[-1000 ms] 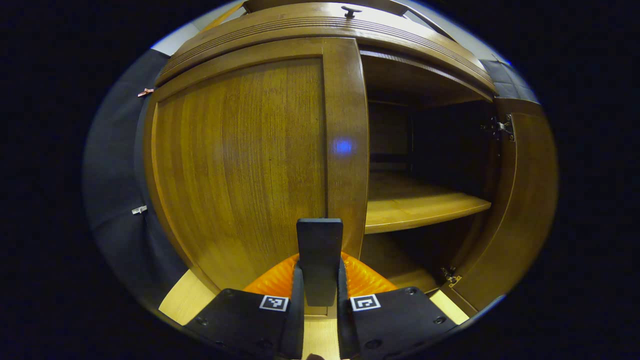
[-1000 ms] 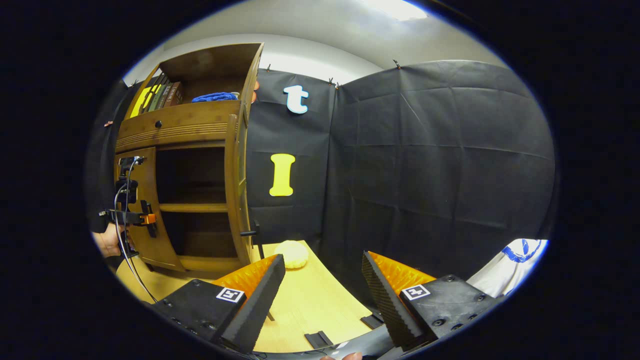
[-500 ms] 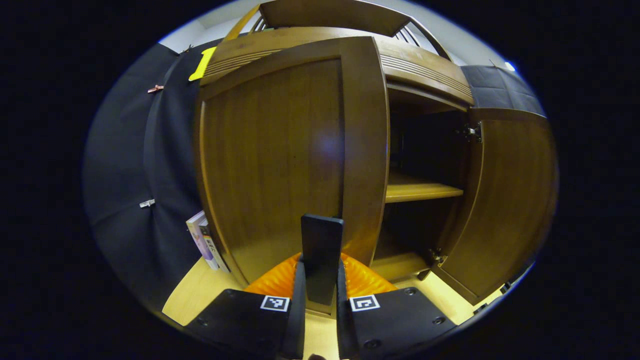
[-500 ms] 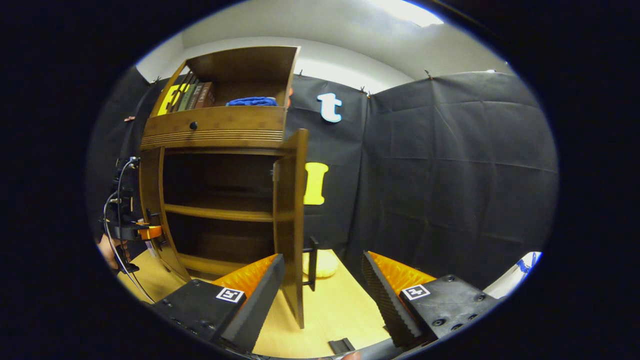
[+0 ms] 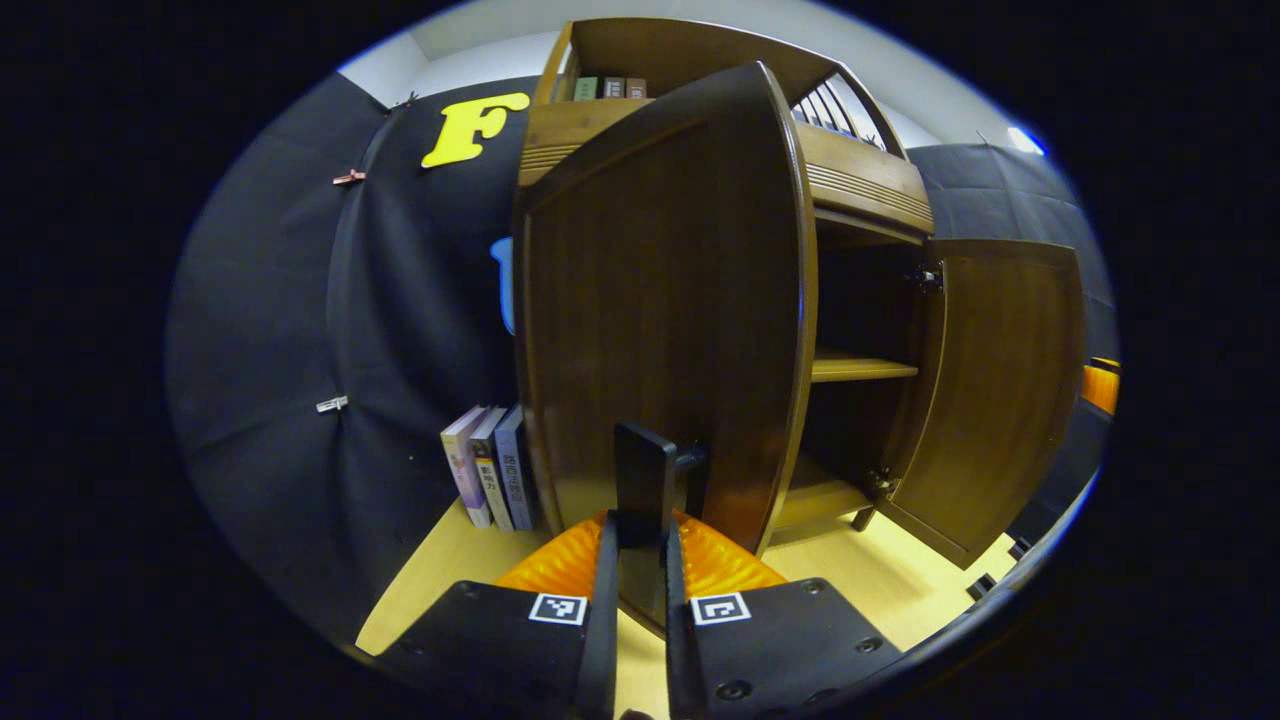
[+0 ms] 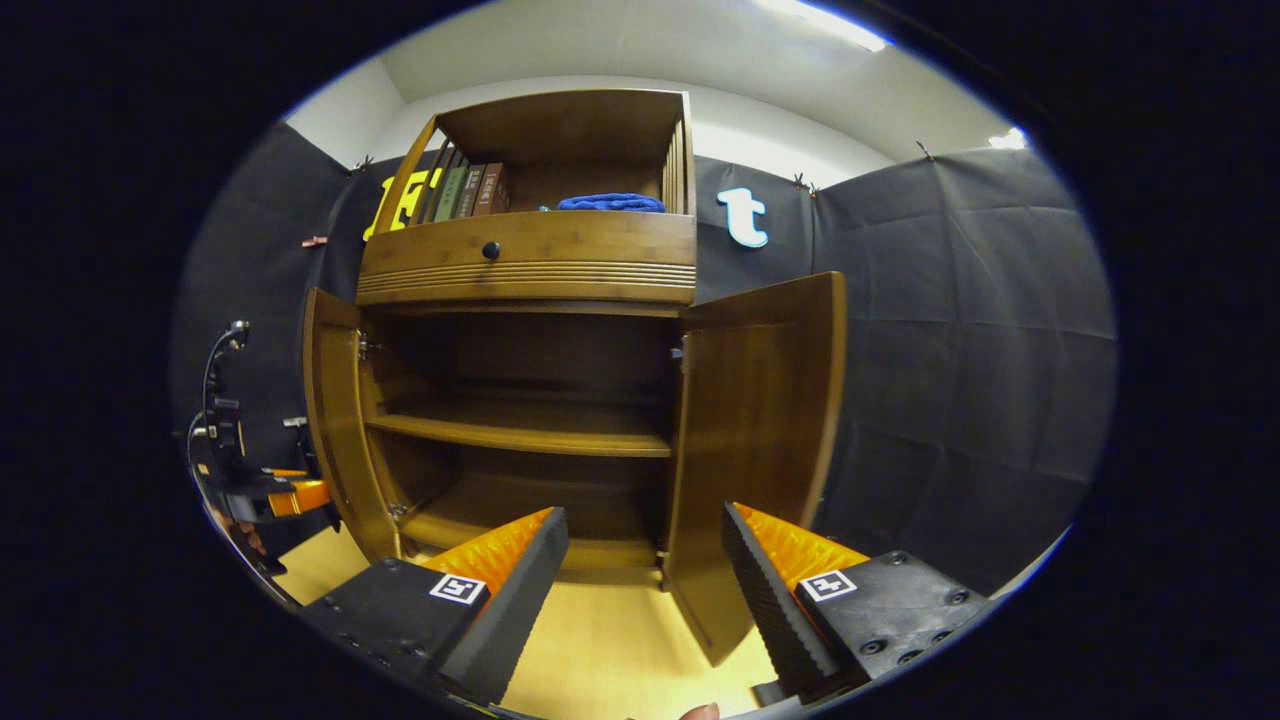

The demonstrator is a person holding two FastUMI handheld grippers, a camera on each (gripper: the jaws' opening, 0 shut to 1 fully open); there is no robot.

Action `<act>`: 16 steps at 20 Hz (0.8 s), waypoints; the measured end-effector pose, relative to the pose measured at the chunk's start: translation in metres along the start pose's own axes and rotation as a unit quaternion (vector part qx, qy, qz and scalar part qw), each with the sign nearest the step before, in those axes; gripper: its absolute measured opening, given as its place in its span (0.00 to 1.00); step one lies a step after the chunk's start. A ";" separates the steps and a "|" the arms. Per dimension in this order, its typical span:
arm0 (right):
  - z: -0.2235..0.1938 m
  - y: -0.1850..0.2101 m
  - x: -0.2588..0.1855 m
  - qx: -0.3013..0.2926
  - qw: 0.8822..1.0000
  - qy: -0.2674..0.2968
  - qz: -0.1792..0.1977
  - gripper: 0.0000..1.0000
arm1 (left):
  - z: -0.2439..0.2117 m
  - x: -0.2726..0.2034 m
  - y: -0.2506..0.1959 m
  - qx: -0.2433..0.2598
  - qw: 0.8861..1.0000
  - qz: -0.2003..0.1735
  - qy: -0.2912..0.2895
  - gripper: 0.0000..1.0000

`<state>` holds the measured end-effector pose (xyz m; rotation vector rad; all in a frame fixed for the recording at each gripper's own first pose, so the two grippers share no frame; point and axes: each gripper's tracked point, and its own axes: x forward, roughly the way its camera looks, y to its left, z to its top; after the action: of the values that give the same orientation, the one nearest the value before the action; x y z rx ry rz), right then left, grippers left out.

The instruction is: Open the right door of the double-door shoe cabinet with the right hand, and open the left door with the left hand.

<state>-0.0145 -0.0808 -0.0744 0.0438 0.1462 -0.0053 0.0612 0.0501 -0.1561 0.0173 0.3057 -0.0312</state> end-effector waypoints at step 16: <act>-0.019 0.092 0.009 0.008 0.999 -0.002 0.049 0.98 | -0.003 -0.018 0.092 -0.023 0.999 0.015 -0.016 0.11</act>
<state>-0.0073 0.0117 -0.0901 0.0675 0.1407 0.0912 0.0463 0.1425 -0.1527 -0.0249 0.2744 0.0047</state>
